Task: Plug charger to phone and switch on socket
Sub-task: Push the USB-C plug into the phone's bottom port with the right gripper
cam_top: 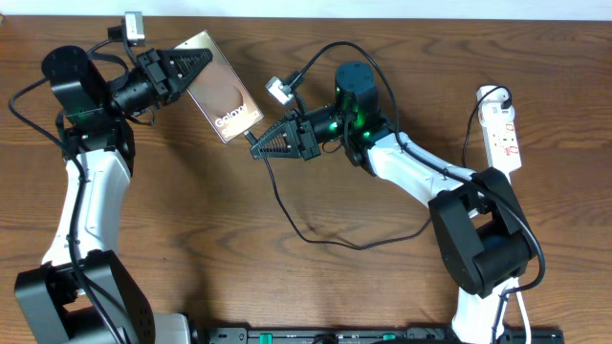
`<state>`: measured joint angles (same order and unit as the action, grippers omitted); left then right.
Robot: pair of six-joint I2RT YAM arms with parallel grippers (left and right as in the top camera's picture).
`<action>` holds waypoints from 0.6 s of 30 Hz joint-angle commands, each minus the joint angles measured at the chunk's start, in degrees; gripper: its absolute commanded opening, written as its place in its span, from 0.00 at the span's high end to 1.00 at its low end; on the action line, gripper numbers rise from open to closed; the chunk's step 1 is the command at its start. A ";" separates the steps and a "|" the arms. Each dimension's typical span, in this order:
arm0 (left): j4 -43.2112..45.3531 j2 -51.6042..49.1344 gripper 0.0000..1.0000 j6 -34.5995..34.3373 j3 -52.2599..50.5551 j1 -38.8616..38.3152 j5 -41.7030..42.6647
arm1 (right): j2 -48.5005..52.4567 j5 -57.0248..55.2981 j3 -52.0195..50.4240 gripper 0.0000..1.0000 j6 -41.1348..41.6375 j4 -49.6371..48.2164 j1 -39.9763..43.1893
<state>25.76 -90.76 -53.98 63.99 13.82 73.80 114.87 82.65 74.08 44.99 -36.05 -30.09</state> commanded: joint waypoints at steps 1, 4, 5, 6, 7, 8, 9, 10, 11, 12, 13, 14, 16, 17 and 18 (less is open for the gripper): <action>0.00 0.52 0.93 1.46 0.02 -0.68 5.27 | 0.20 -3.89 0.72 0.99 1.73 -1.05 0.20; 0.00 0.52 0.93 1.46 0.02 -1.07 5.22 | 0.20 -5.18 0.72 0.99 2.45 -1.05 0.11; 0.00 0.52 0.93 1.49 0.02 -1.33 5.14 | 0.20 -5.95 0.72 0.98 3.02 -1.05 0.09; 0.00 0.52 0.93 1.46 0.02 -1.60 5.07 | 0.20 -6.43 0.72 0.99 3.04 -1.05 0.09; 0.00 0.52 0.93 1.51 0.02 -1.90 5.03 | 0.20 -6.99 0.72 0.99 3.10 -1.05 0.09; 0.00 0.52 0.93 1.73 0.02 -2.23 5.03 | 0.20 -7.58 0.72 0.99 3.23 -1.05 0.09; 0.00 0.52 0.93 1.92 0.02 -2.51 5.03 | 0.20 -8.44 0.72 0.99 3.85 -1.05 0.09; 0.00 0.52 0.93 1.92 0.00 -2.69 5.01 | 0.20 -9.22 0.72 0.99 4.52 -1.05 0.09; 0.00 0.52 0.93 1.92 0.00 -2.82 4.94 | 0.20 -9.77 0.72 0.99 4.92 -1.05 0.09; 0.00 0.52 0.93 1.92 0.00 -2.95 4.83 | 0.20 -11.41 0.72 0.99 5.62 -1.07 0.07; 0.00 0.52 0.93 1.92 0.00 -2.93 4.83 | 0.20 -12.24 0.72 0.99 5.97 -1.07 0.07; 0.00 0.52 0.93 1.92 0.00 -2.93 4.83 | 0.20 -12.87 0.72 0.99 6.36 -1.11 0.04; 0.00 0.52 0.93 1.92 0.00 -2.93 4.83 | 0.20 -13.75 0.72 0.99 6.80 -1.18 0.00; 0.00 0.52 0.93 1.92 0.00 -2.93 4.85 | 0.20 -13.73 0.72 0.99 6.84 -1.64 0.00; 0.00 0.52 0.93 1.92 0.00 -2.93 4.85 | 0.20 -13.70 0.72 0.99 6.88 -2.14 0.00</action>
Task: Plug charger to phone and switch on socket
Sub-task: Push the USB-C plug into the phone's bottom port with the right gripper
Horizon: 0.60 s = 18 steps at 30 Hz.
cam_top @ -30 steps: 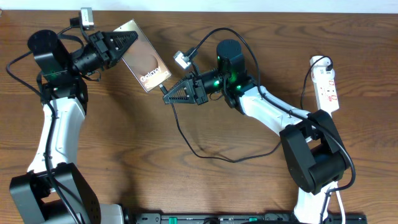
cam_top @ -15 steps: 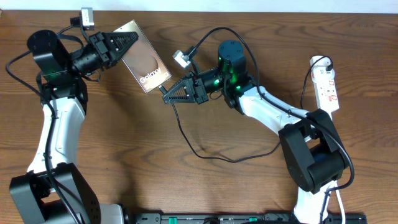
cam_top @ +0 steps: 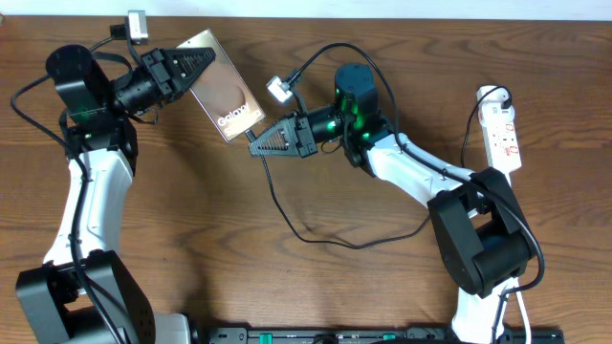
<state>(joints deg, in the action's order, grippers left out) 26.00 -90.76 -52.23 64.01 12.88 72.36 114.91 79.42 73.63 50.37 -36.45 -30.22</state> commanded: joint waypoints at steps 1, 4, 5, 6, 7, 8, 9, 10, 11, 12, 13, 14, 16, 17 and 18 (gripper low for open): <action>-0.24 0.52 0.92 0.17 -0.02 -1.99 6.27 | 0.15 -10.47 1.18 0.99 1.51 -1.86 0.13; -0.24 0.52 0.93 0.17 -0.02 -1.99 6.27 | 0.15 -10.38 1.18 0.99 1.97 -2.69 0.13; -0.24 0.52 0.93 0.17 -0.02 -1.99 6.29 | 0.15 -10.25 1.18 0.99 1.95 -2.86 0.13; -0.24 0.52 0.93 0.17 -0.02 -1.99 6.27 | 0.15 -10.08 1.18 0.99 1.95 -2.99 0.13; -0.24 0.52 0.92 0.17 -0.02 -1.99 6.27 | 0.15 -9.75 1.18 0.99 1.95 -3.37 0.13; -0.22 0.52 0.93 0.17 -0.02 -1.99 6.27 | 0.15 -9.38 1.18 0.98 1.92 -3.43 0.13; -0.24 0.52 0.93 0.17 -0.02 -1.99 6.25 | 0.15 -8.79 1.18 0.91 1.90 -3.43 0.13; -0.22 0.52 0.93 0.17 -0.02 -1.97 6.25 | 0.15 -8.37 1.18 0.77 1.90 -3.43 0.13; -0.22 0.52 0.93 0.17 -0.02 -1.92 6.23 | 0.15 -7.80 1.18 0.53 1.88 -3.43 0.13; -0.20 0.52 0.92 0.17 -0.02 -1.92 6.23 | 0.15 -7.37 1.18 0.30 1.84 -3.45 0.13; -0.22 0.52 0.93 0.17 -0.02 -1.86 6.19 | 0.15 -6.82 1.18 0.16 1.79 -3.48 0.13; -0.22 0.52 0.93 0.17 -0.02 -1.84 6.08 | 0.15 -6.29 1.18 0.05 1.57 -3.48 0.13; -0.22 0.52 0.93 0.17 -0.02 -1.77 6.03 | 0.15 -5.35 1.18 0.01 1.22 -3.50 0.13; -0.22 0.52 0.92 0.17 -0.02 -1.66 6.03 | 0.15 -5.03 1.18 0.01 1.25 -3.50 0.13; -0.22 0.52 0.93 0.17 -0.02 -1.53 6.03 | 0.15 -4.79 1.18 0.01 1.25 -3.50 0.13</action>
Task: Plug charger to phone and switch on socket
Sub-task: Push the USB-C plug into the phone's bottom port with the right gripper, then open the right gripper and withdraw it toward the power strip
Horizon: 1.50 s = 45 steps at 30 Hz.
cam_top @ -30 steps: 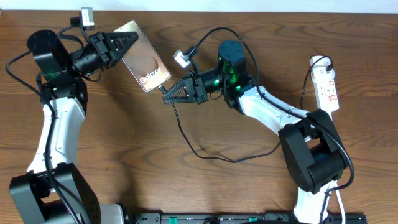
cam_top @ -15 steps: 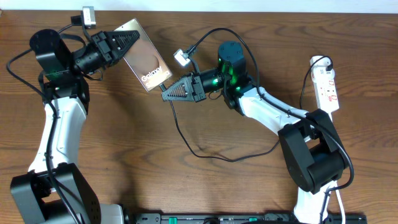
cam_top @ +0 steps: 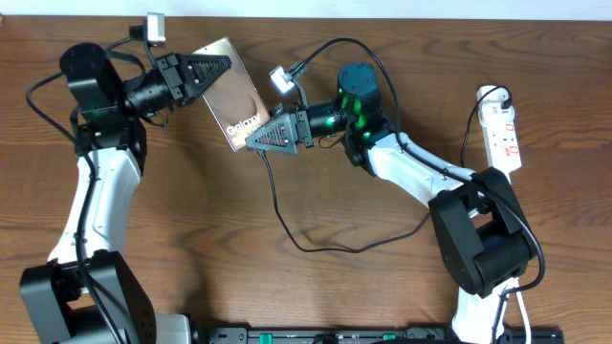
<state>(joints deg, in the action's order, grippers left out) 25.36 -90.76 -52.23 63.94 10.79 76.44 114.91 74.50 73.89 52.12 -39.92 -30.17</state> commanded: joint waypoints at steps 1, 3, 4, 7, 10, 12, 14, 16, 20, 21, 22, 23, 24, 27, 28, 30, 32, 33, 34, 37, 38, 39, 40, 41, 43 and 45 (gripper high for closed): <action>0.42 0.52 0.93 0.17 0.04 0.79 1.95 | 0.15 0.31 0.92 0.01 -0.50 -0.02 0.11; 0.42 0.52 0.92 0.17 0.04 1.46 1.99 | 0.15 0.46 0.92 0.01 -0.48 -0.22 0.20; 0.42 0.52 0.93 0.17 0.04 1.86 1.99 | 0.15 0.46 0.92 0.01 -0.48 -0.48 0.20; 0.39 0.52 0.93 0.15 0.04 3.41 2.03 | 0.15 0.44 0.92 0.01 0.13 -1.42 0.52; 0.39 0.52 0.93 0.13 0.04 5.29 2.45 | 0.15 0.46 0.92 0.01 1.25 -2.99 1.20; 0.39 0.52 0.93 0.13 0.04 6.49 2.67 | 0.15 0.39 0.92 0.01 1.25 -3.02 1.70; 0.39 0.52 0.93 0.11 0.04 7.67 2.71 | 0.15 0.17 0.92 0.01 1.25 -2.93 2.25; 0.39 0.52 0.93 0.11 0.04 8.90 2.97 | 0.15 -0.20 0.92 0.01 1.27 -2.67 2.89; 0.39 0.52 0.93 0.09 0.04 9.94 4.00 | 0.15 -2.56 0.92 0.01 0.81 1.68 4.39; 0.39 0.52 0.93 0.09 0.04 9.94 4.11 | 0.15 -3.43 0.92 0.01 -0.44 4.42 4.79; 0.37 0.52 0.93 0.09 0.04 9.94 4.13 | 0.15 -4.20 0.92 0.01 -2.32 7.69 5.16; 0.37 0.52 0.93 0.11 0.04 9.94 4.13 | 0.15 -5.03 0.92 0.01 -3.91 10.73 5.44; 0.39 0.52 0.93 0.09 0.04 9.92 4.13 | 0.15 -6.10 0.90 0.01 -6.10 14.36 5.75; 0.39 0.52 0.92 0.09 0.04 9.92 4.11 | 0.15 -9.77 0.92 0.01 -11.82 24.68 6.56; 0.37 0.52 0.93 0.11 0.04 9.92 4.11 | 0.13 -11.43 0.92 0.01 -14.12 28.68 6.88; 0.37 0.52 0.92 0.11 0.04 9.92 4.11 | -0.02 -14.27 0.92 0.01 -17.77 34.88 7.39; 0.39 0.52 0.93 0.11 0.04 9.92 4.13 | -0.74 -18.10 0.92 0.01 -21.90 41.97 8.07; 0.37 0.52 0.93 0.11 0.04 9.92 4.11 | -1.25 -20.33 0.94 0.01 -23.74 45.27 8.37; 0.37 0.52 0.93 0.11 0.04 9.92 4.11 | -2.03 -22.73 1.03 0.01 -25.68 48.68 8.61; 0.37 0.52 0.93 0.13 0.04 9.92 4.00 | -4.83 -32.20 1.57 0.01 -30.32 58.36 9.14; 0.35 0.52 0.93 0.15 0.02 9.88 3.91 | -6.05 -35.98 1.90 0.01 -31.71 61.68 9.20; 0.35 0.52 0.93 0.17 0.02 9.86 3.91 | -7.19 -39.30 2.23 0.01 -32.68 64.43 9.20; 0.35 0.50 0.92 0.26 0.02 9.86 3.91 | -8.79 -43.85 2.54 0.01 -33.46 67.65 9.20; -0.15 0.50 0.93 0.79 0.02 9.86 3.89 | -10.03 -46.64 2.69 0.01 -34.01 69.64 9.20; -2.93 0.50 0.93 2.84 0.02 9.64 3.39 | -12.90 -51.74 2.80 0.01 -34.69 73.07 9.20; -9.20 0.50 0.92 7.08 0.02 9.07 1.42 | -15.39 -54.95 2.80 0.01 -35.08 75.30 9.20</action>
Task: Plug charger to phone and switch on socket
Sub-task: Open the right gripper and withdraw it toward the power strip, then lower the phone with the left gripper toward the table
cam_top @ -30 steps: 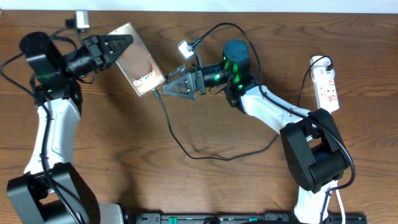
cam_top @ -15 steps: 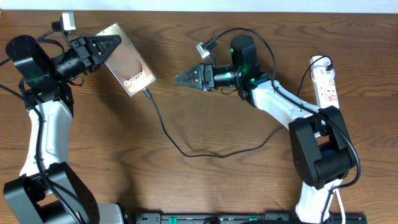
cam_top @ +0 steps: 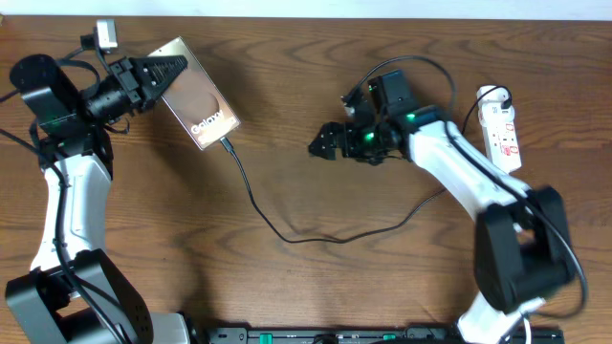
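A gold phone marked "Galaxy" lies tilted at the far left of the table. My left gripper is shut on its upper end. The black charger cable is plugged into the phone's lower end at the plug. It loops over the table and runs right toward the white socket strip at the far right edge. My right gripper hangs mid-table between phone and strip. It stands open with nothing in it, well clear of the cable's plug.
The brown wooden table carries the cable's slack loop in its middle. A second lead enters the top of the socket strip. A dark rail runs along the front edge.
My right gripper has let go of the cable plug and now sits further right, toward the strip. The plug stays in the phone. My left gripper and the phone have moved left.
My left gripper held the phone's top end while my right gripper held the cable plug just off its lower end. The plug then stood closer, then at the phone's port. Now the cable is in the phone and my right gripper is off it.
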`<state>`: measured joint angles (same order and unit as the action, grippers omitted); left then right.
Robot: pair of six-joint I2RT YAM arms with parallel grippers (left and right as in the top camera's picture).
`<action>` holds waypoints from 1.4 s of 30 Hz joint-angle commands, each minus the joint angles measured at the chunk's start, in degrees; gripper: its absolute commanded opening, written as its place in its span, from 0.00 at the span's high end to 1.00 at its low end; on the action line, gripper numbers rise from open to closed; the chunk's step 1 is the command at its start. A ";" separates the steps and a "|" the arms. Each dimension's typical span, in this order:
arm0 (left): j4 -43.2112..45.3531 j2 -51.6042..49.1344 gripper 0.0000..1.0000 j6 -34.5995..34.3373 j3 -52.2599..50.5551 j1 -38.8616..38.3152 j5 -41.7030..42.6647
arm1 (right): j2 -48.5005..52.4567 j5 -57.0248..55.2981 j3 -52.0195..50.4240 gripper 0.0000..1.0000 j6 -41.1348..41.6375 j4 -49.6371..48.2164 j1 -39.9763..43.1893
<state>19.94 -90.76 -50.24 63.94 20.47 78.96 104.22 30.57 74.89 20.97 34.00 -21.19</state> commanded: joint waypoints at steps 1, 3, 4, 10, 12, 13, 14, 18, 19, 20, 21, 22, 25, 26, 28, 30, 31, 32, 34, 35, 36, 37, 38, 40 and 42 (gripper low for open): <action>-7.61 0.50 0.92 7.67 0.02 -1.05 -2.47 | -5.62 -12.17 1.79 0.01 -3.93 2.14 0.22; -15.45 0.50 0.93 13.60 0.02 -2.25 -5.79 | -7.43 -14.51 1.79 0.01 -3.93 3.63 0.22; -19.15 0.50 0.93 16.26 0.02 -2.97 -7.52 | -8.02 -15.13 1.79 0.01 -3.93 4.09 0.22; -31.36 0.15 0.93 25.27 0.02 -7.93 -15.85 | -9.07 -16.74 1.79 0.01 -4.33 5.64 0.22; -33.05 -0.35 0.93 26.08 0.02 -9.68 -18.34 | -9.07 -16.74 1.79 0.01 -4.33 5.90 0.22; -33.66 -0.81 0.93 26.47 0.02 -10.62 -19.43 | -9.07 -16.74 1.79 0.01 -4.33 5.92 0.22; -33.97 -1.36 0.92 26.73 0.02 -11.47 -20.15 | -9.07 -16.74 1.79 0.01 -4.31 5.92 0.22; -34.01 -4.55 0.93 27.30 0.02 -14.10 -20.59 | -9.07 -16.72 1.79 0.01 -4.31 6.12 0.20; -34.01 -5.31 0.93 27.30 0.02 -14.45 -20.61 | -9.07 -16.72 1.79 0.01 -4.31 6.19 0.20; -34.01 -6.36 0.93 27.30 0.02 -14.80 -20.61 | -9.07 -16.74 1.79 0.01 -4.31 6.32 0.20; -34.01 -7.43 0.93 27.30 0.02 -15.02 -20.61 | -9.07 -16.72 1.79 0.01 -4.31 6.43 0.20; -34.03 -8.31 0.93 27.30 0.02 -15.10 -20.61 | -9.07 -16.74 1.79 0.01 -4.33 6.58 0.20; -34.03 -11.19 0.93 27.30 0.02 -15.15 -20.55 | -9.07 -16.72 1.79 0.01 -4.33 6.71 0.20; -34.03 -11.85 0.93 27.30 0.02 -15.15 -20.55 | -9.07 -16.74 1.79 0.01 -4.33 6.73 0.20; -34.03 -13.20 0.93 27.30 0.02 -15.15 -20.55 | -9.07 -16.74 1.79 0.01 -4.33 6.73 0.20; -34.03 -13.77 0.93 27.36 0.02 -15.15 -20.57 | -9.07 -16.74 1.79 0.01 -4.33 6.73 0.20; -34.03 -14.12 0.93 27.76 0.02 -15.15 -20.59 | -9.07 -16.74 1.79 0.01 -4.33 6.73 0.20; -34.03 -14.40 0.93 28.11 0.02 -15.15 -20.57 | -9.07 -16.74 1.79 0.01 -4.33 6.73 0.20; -34.05 -14.93 0.93 28.22 0.02 -15.15 -20.57 | -9.07 -16.74 1.79 0.01 -4.33 6.71 0.20; -34.05 -15.26 0.93 28.22 0.02 -15.15 -20.57 | -9.07 -16.74 1.79 0.01 -4.33 6.71 0.20; -34.05 -15.47 0.93 28.22 0.02 -15.15 -20.57 | -9.07 -16.74 1.79 0.01 -4.33 6.73 0.17; -34.05 -15.78 0.93 28.41 0.02 -15.15 -20.57 | -9.07 -16.72 1.79 0.01 -4.33 6.73 0.15; -34.05 -16.09 0.92 28.70 0.02 -15.17 -20.57 | -9.07 -16.72 1.79 0.01 -4.33 6.73 0.15; -34.10 -16.70 0.92 29.11 0.02 -15.19 -20.63 | -9.07 -16.72 1.79 0.01 -4.31 6.73 0.15; -34.40 -17.07 0.93 29.24 0.02 -15.19 -21.18 | -9.07 -16.72 1.79 0.01 -4.31 6.73 0.15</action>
<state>-14.09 -106.91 -22.13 63.42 5.34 56.77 95.33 14.33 75.99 17.34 40.71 -21.19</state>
